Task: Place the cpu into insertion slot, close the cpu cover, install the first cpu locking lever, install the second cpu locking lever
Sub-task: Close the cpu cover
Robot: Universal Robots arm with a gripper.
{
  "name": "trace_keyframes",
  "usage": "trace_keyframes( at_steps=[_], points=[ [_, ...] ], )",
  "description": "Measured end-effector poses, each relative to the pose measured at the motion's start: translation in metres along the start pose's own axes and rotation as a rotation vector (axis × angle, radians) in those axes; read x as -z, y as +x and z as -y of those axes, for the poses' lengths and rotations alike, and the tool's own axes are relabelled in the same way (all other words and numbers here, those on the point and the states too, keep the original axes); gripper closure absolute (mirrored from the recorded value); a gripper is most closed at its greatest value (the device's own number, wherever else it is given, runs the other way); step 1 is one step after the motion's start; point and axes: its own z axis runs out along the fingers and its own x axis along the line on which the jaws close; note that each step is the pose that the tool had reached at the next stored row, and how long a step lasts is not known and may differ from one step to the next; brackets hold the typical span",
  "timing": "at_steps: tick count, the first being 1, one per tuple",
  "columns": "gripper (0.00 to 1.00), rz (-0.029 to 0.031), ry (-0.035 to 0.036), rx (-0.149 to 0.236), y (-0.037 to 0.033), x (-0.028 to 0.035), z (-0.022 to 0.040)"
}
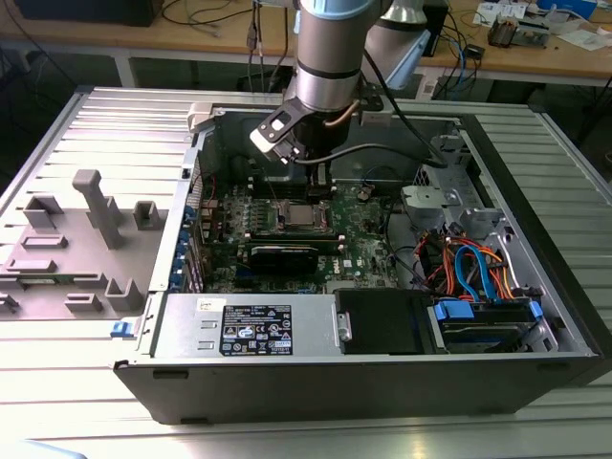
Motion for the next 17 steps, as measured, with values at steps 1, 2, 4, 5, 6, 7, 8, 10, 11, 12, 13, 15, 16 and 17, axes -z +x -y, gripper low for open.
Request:
trace_keyframes(
  at_steps=[1,2,4,5,6,7,8,10,11,12,13,15,16,17],
  points=[
    [0.89,0.0,0.0,0.0,0.0,-0.0003,0.0009],
    [0.89,0.0001,0.0,0.0,0.0001,-0.0003,0.0013],
    [0.89,0.0001,0.0,0.0,0.0001,-0.0004,0.0013],
    [0.89,0.0,0.0,0.0,0.0001,-0.0004,0.0013],
    [0.89,0.0,0.0,0.0,0.0001,-0.0004,0.0014],
    [0.89,0.0,0.0,0.002,0.0001,-0.0004,0.0014],
    [0.89,0.0001,-0.0001,0.009,0.0001,-0.0004,0.0014],
    [0.89,0.0003,-0.0005,0.041,0.0001,-0.0005,0.0014],
    [0.89,0.0004,-0.0006,0.054,0.0001,-0.0005,0.0014],
    [0.89,0.0005,-0.0008,0.072,0.0001,-0.0006,0.0014],
    [0.89,0.0006,-0.001,0.084,0.0001,-0.0006,0.0014],
    [0.89,0.0009,-0.0014,0.123,0.0001,-0.0006,0.0014],
    [0.89,0.0009,-0.0015,0.128,0.0001,-0.0006,0.0014],
    [0.89,0.0008,-0.0015,0.128,0.0001,-0.0007,0.0014]
  ],
)
